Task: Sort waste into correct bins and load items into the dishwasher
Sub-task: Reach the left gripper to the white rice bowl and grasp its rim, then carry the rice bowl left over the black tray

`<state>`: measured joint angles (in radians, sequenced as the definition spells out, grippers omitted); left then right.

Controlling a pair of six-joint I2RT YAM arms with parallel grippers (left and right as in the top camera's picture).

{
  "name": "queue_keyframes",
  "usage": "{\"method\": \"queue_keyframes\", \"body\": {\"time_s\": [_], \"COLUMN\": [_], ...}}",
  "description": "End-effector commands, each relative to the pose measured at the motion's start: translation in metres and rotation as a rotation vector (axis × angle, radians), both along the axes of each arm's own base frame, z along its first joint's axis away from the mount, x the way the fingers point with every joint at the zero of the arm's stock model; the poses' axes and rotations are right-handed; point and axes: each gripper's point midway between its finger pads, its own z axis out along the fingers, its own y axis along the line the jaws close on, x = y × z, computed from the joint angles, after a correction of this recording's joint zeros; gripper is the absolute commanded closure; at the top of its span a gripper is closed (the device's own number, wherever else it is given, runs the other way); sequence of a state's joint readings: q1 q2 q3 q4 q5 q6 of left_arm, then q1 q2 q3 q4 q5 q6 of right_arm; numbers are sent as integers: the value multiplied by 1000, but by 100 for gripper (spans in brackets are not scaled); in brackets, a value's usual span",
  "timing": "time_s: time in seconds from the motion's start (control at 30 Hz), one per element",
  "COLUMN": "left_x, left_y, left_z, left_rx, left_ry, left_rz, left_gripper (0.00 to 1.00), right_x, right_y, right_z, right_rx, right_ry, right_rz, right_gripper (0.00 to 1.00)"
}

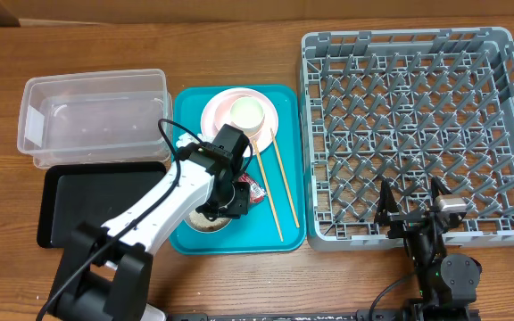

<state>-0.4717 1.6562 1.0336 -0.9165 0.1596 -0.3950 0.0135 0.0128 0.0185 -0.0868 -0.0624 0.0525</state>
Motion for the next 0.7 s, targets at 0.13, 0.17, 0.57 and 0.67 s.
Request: {"method": "queue_keyframes", "body": {"time_s": [0.13,0.17,0.57,0.67], "left_x": [-5,-5,-2,-4], "left_y": [0,0,-1,-3], "left_z": [-20,-21,-20,-17], "left_rx": [37,39,32,24], "left_ry": [47,50,40,52], "left_rz": [-2,-2,0,0], "left_gripper": [81,82,96,96], "right_x": [0,0,0,0], "right_y": [-2,-2,-2,-2], "right_z": [-1,-1,-1,-1], "right_rx": [8,8,8,8], "right_ry": [-5,-5,-5,-5], "right_rz": [-10,-9,-9,-10], "right_gripper": [0,0,0,0]}}
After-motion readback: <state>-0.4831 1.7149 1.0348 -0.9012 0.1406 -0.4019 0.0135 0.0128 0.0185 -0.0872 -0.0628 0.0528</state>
